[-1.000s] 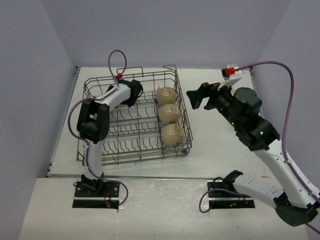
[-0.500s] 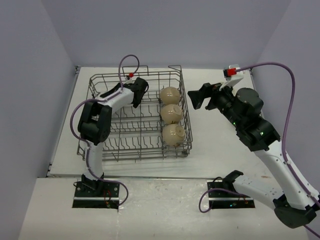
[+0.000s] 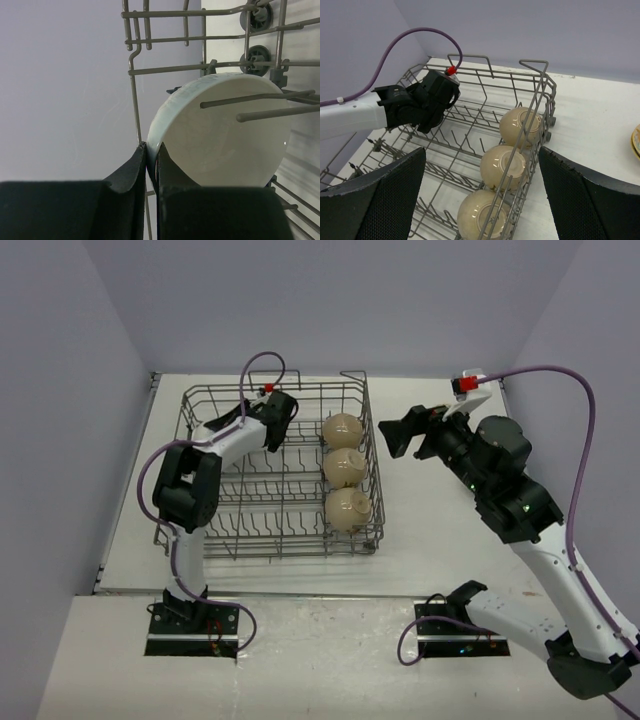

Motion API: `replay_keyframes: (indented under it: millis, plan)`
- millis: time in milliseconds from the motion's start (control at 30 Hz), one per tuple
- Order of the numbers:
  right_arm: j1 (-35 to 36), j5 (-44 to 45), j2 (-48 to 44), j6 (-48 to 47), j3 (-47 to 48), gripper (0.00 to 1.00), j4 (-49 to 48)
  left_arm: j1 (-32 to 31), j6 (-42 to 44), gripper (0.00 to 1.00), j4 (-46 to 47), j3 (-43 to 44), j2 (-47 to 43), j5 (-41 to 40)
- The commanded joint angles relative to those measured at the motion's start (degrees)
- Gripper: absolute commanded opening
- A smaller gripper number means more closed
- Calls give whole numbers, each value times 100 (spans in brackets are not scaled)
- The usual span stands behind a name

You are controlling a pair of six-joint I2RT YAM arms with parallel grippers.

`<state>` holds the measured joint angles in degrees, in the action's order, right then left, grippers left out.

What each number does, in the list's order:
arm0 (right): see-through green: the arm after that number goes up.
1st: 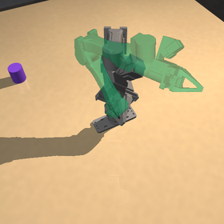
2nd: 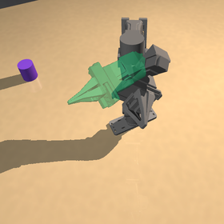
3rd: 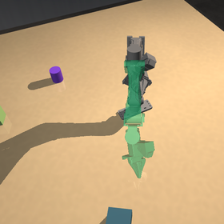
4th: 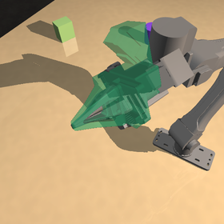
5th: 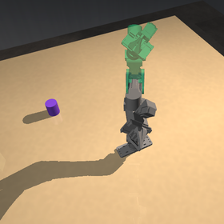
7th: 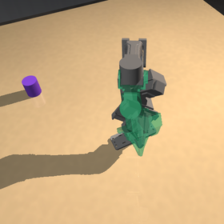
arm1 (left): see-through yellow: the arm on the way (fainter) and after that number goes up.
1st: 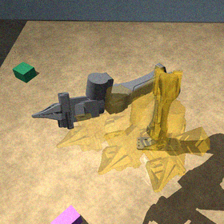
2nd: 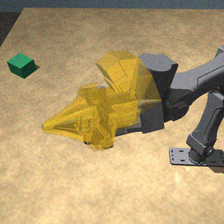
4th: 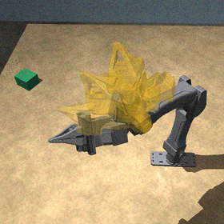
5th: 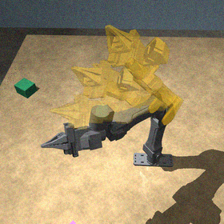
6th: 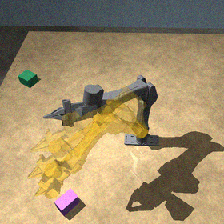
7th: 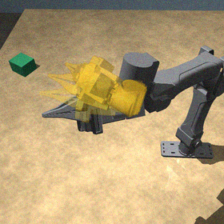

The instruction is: Unload the bowls from the dish rack

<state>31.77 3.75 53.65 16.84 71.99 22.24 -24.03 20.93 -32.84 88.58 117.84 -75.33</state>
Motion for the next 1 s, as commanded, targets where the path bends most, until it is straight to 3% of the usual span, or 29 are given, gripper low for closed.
replay_keyframes:
  millis: [0,367,967]
  plan:
    - [-57,-129,-74,-58,0,94,-202,-190,974,0,629,222,-1140,-1537]
    - [-127,-252,-39,-32,-35,93,-238,-234,1739,0,1349,152,-1387,-1599]
    - [-233,-348,-39,-76,-115,93,-299,-198,1782,0,1578,-622,-1193,-1467]
